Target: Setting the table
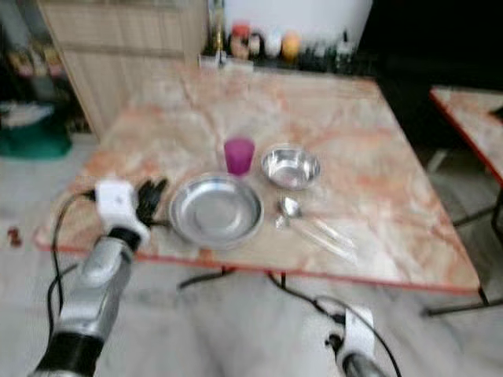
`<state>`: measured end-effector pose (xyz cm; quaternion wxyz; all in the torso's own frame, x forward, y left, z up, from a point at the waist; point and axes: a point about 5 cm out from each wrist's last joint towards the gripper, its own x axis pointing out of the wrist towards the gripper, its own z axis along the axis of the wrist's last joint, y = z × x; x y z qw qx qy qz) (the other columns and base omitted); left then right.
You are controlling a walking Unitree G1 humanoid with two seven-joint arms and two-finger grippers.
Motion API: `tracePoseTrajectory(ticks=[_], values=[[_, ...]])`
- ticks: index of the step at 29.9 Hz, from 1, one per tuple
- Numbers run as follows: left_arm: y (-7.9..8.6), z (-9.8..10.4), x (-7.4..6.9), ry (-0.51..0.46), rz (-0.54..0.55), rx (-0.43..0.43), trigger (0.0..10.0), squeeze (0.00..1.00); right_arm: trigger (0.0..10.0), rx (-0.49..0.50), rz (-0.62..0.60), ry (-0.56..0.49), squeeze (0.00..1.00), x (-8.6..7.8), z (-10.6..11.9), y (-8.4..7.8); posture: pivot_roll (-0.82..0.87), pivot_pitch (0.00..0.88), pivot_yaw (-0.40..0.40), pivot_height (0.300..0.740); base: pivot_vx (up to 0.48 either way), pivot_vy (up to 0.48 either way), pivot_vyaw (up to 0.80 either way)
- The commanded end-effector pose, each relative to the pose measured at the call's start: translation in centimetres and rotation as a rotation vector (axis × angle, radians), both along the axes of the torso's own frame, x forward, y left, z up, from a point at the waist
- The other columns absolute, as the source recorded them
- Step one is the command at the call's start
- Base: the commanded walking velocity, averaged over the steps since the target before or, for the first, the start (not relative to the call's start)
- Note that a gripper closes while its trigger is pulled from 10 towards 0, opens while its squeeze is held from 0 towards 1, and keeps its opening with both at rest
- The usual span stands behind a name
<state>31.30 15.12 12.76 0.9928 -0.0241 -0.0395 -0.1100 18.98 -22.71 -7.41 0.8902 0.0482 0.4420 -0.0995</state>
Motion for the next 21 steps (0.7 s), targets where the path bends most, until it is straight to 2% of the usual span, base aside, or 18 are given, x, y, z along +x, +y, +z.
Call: tracePoseTrajectory(ticks=[1, 6, 11, 13, 14, 16, 21], values=[[-0.2, 0.3, 0.0, 0.019, -0.031, 0.015, 10.0, 1.00, 10.0, 0.010, -0.010, 0.001, 0.00, -0.1, -0.1, 0.2, 0.15, 0.000, -0.061, 0.740, 0.000, 0.000, 0.00], [-0.8, 0.6, 0.2, 0.055, -0.054, -0.013, 10.0, 1.00, 10.0, 0.011, -0.010, 0.002, 0.00, -0.2, -0.1, 0.2, 0.15, 0.000, -0.061, 0.740, 0.000, 0.000, 0.00], [-1.5, 0.1, 0.6, 0.149, -0.057, -0.055, 10.0, 1.00, 10.0, 0.007, -0.005, 0.004, 0.00, -0.2, -0.1, 0.0, 0.15, 0.000, -0.068, 0.740, 0.000, 0.000, 0.00], [-1.6, -0.3, 1.0, 0.195, -0.037, -0.096, 10.0, 1.00, 10.0, 0.006, -0.003, 0.005, 0.00, -0.2, -0.1, 0.0, 0.14, 0.000, -0.070, 0.740, 0.000, 0.000, 0.00], [-1.7, -0.7, 1.3, 0.241, -0.019, -0.100, 10.0, 1.00, 10.0, 0.004, 0.000, 0.006, 0.00, -0.2, -0.1, 0.0, 0.14, 0.000, -0.071, 0.740, 0.000, 0.000, 0.00], [-1.9, -1.1, 1.6, 0.275, -0.002, -0.110, 10.0, 1.00, 10.0, 0.002, 0.002, 0.006, 0.00, -0.2, -0.1, -0.1, 0.14, 0.000, -0.073, 0.740, 0.000, 0.000, 0.00], [-2.3, -0.9, 2.6, 0.278, 0.046, -0.132, 10.0, 1.00, 10.0, -0.003, 0.006, 0.008, 0.00, -0.2, -0.1, -0.2, 0.13, 0.000, -0.077, 0.740, 0.000, 0.000, 0.00]])
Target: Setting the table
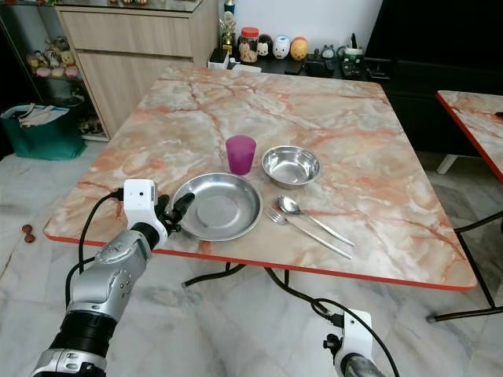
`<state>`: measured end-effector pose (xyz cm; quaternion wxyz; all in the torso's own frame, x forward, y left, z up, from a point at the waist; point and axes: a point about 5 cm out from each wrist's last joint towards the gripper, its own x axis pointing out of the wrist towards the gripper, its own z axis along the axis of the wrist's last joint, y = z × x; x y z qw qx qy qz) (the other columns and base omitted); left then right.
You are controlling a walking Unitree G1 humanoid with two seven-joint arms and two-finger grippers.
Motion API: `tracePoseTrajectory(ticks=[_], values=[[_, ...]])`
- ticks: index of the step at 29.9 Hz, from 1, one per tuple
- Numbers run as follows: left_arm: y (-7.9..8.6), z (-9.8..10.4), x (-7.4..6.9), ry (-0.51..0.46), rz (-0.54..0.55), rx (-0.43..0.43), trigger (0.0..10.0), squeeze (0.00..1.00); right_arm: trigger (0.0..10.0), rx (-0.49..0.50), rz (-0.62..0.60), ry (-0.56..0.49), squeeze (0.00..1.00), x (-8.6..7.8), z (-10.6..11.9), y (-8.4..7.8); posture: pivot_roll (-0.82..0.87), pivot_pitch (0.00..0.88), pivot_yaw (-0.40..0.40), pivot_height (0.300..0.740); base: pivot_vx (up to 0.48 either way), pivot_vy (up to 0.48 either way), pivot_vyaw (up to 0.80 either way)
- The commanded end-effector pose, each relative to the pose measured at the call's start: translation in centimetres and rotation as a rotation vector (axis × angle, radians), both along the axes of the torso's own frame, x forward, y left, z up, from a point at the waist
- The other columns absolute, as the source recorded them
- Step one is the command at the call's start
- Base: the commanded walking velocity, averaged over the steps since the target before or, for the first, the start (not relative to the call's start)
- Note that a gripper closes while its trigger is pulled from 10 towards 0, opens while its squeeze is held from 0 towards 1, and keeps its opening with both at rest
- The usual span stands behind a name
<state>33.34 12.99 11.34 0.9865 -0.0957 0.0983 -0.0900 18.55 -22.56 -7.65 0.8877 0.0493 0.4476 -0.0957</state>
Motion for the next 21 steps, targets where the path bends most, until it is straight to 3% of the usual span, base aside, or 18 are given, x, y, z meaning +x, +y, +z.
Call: tracePoseTrajectory(ticks=[1, 7, 8, 17, 21], values=[[-0.1, 0.7, 0.7, -0.014, 0.036, -0.021, 10.0, 1.00, 10.0, -0.010, 0.001, -0.003, 0.00, 0.2, 0.2, -0.4, 0.13, 0.000, -0.076, 0.740, 0.000, 0.000, 0.00], [0.0, 1.6, 1.9, -0.037, 0.117, -0.027, 10.0, 1.00, 10.0, -0.015, 0.007, -0.002, 0.00, 0.2, 0.2, -0.5, 0.13, 0.000, -0.082, 0.740, 0.000, 0.000, 0.00], [0.0, 1.6, 2.0, -0.037, 0.117, -0.025, 10.0, 0.00, 10.0, -0.015, 0.007, -0.002, 0.00, 0.2, 0.2, -0.5, 0.12, 0.000, -0.083, 0.740, 0.000, 0.000, 0.00], [-0.8, 0.6, 2.5, 0.000, 0.116, -0.027, 10.0, 0.00, 10.0, -0.018, 0.011, -0.003, 0.00, 0.2, 0.2, -0.5, 0.11, 0.000, -0.086, 0.740, 0.000, 0.000, 0.00], [-0.9, 1.1, 2.8, -0.050, 0.155, -0.008, 10.0, 0.00, 10.0, -0.023, 0.018, -0.004, 0.00, 0.3, 0.3, -0.6, 0.11, 0.000, -0.092, 0.740, 0.000, 0.000, 0.00]])
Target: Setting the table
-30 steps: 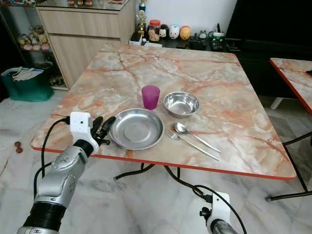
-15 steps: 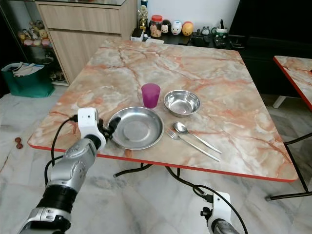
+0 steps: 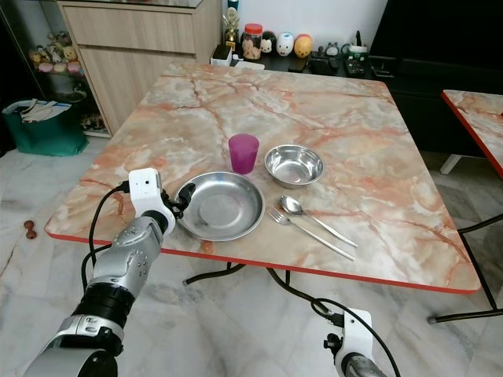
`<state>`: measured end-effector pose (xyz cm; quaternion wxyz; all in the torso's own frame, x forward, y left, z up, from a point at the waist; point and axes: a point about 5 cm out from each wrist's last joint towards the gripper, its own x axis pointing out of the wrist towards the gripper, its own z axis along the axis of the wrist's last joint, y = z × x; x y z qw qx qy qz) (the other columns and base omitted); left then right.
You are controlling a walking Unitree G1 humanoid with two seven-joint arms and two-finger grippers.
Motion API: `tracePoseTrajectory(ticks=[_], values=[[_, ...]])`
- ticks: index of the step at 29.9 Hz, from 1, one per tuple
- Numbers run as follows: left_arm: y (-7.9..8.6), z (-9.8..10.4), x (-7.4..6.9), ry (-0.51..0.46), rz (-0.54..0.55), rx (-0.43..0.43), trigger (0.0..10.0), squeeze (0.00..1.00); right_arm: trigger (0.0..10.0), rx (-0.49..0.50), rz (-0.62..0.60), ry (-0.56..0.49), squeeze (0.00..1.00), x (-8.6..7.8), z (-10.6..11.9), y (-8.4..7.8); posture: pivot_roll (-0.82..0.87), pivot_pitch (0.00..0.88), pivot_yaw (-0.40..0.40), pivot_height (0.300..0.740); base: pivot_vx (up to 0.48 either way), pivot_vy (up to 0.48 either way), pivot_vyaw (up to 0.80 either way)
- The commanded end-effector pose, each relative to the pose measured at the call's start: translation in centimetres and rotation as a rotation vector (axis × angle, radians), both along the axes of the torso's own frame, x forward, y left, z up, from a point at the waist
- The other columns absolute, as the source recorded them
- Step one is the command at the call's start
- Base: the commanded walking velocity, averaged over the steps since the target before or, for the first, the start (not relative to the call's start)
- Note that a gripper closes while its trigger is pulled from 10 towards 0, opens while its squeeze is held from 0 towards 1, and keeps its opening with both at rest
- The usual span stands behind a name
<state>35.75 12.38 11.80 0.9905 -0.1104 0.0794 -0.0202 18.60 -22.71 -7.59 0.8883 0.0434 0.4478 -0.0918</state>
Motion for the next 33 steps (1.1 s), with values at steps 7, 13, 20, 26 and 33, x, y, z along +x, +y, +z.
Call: tracePoseTrajectory(ticks=[7, 13, 20, 26, 33], values=[[1.0, 0.5, 0.6, -0.044, 0.104, 0.038, 10.0, 0.00, 10.0, -0.023, 0.012, -0.002, 0.00, 0.3, 0.3, -0.6, 0.10, 0.000, -0.097, 0.740, 0.000, 0.000, 0.00], [1.3, -0.5, 0.4, 0.003, 0.101, 0.053, 10.0, 0.00, 10.0, -0.025, 0.011, -0.002, 0.00, 0.3, 0.3, -0.7, 0.09, 0.000, -0.097, 0.740, 0.000, 0.000, 0.00], [0.9, -1.2, 0.2, 0.021, 0.090, 0.039, 10.0, 0.00, 10.0, -0.027, 0.015, 0.002, 0.00, 0.2, 0.3, -0.8, 0.09, 0.000, -0.108, 0.740, 0.000, 0.000, 0.00], [0.0, -2.2, -0.1, 0.084, 0.036, 0.041, 10.0, 0.00, 10.0, -0.028, 0.017, 0.004, 0.00, 0.1, 0.3, -0.8, 0.09, 0.000, -0.109, 0.740, 0.000, 0.000, 0.00], [-0.1, -2.6, -0.1, 0.127, 0.009, 0.056, 10.0, 0.00, 10.0, -0.028, 0.021, 0.006, 0.00, 0.2, 0.3, -0.7, 0.10, 0.000, -0.108, 0.740, 0.000, 0.000, 0.00]])
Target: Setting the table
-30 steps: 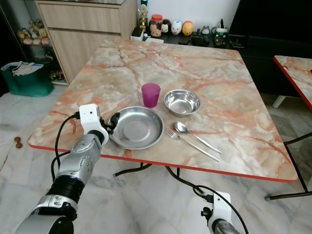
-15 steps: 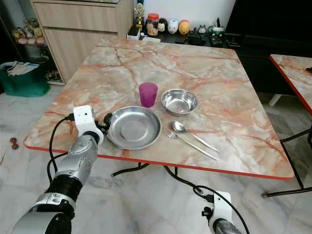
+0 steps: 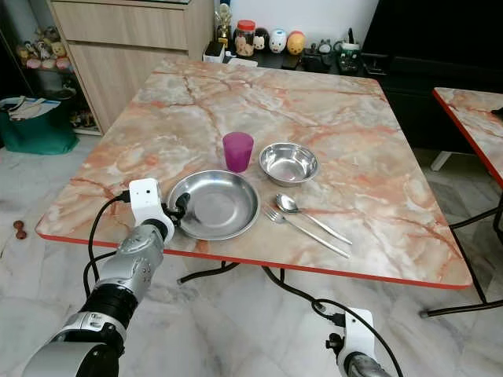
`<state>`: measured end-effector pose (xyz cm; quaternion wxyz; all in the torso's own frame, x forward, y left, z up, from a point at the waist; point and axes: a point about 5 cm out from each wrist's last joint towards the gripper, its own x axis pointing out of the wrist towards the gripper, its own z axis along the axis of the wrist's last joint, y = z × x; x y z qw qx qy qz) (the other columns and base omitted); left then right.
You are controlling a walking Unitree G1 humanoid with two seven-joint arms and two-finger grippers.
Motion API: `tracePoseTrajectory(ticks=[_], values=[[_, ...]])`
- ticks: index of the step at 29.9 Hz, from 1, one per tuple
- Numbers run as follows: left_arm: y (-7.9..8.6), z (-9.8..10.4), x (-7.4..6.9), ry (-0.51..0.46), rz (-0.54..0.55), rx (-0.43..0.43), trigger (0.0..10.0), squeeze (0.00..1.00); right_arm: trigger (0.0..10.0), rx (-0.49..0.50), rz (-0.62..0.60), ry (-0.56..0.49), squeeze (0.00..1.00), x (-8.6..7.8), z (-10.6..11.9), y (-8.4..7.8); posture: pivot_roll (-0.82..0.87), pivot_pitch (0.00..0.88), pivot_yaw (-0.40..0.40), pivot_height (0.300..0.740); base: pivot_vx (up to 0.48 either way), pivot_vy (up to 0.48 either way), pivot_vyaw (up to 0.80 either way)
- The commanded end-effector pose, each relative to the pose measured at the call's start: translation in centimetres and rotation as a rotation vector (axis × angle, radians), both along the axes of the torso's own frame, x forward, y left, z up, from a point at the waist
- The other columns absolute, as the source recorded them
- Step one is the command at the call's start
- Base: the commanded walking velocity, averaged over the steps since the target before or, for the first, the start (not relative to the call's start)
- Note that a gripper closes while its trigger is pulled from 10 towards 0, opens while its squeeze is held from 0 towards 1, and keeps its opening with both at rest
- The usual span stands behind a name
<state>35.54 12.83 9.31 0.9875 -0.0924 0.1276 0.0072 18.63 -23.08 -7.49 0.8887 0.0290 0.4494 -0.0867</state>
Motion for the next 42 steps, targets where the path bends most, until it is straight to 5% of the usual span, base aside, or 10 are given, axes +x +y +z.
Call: tracePoseTrajectory(ticks=[1, 11, 12, 13, 42], values=[[-0.5, -0.2, 0.1, 0.030, -0.034, 0.014, 10.0, 0.00, 10.0, -0.007, -0.002, 0.001, 0.00, 0.1, 0.1, -0.3, 0.10, 0.000, -0.108, 0.740, 0.000, 0.000, 0.00], [-0.8, -0.5, 0.0, 0.078, -0.073, 0.035, 10.0, 0.00, 10.0, -0.004, 0.000, 0.004, 0.00, 0.0, 0.1, -0.2, 0.10, 0.000, -0.103, 0.740, 0.000, 0.000, 0.00], [-0.8, -0.4, 0.0, 0.077, -0.071, 0.038, 6.7, 0.00, 10.0, -0.003, -0.001, 0.004, 0.00, 0.0, 0.1, -0.2, 0.10, 0.000, -0.103, 0.740, 0.000, 0.000, 0.00], [-0.8, -0.4, 0.0, 0.075, -0.072, 0.035, 0.0, 0.00, 10.0, -0.003, 0.000, 0.004, 0.00, 0.0, 0.1, -0.2, 0.10, 0.000, -0.103, 0.740, 0.000, 0.000, 0.00], [0.5, 0.7, 0.0, 0.049, -0.039, 0.030, 0.0, 0.00, 10.0, -0.004, 0.005, 0.006, 0.00, 0.2, 0.2, -0.3, 0.12, 0.000, -0.115, 0.740, 0.000, 0.000, 0.00]])
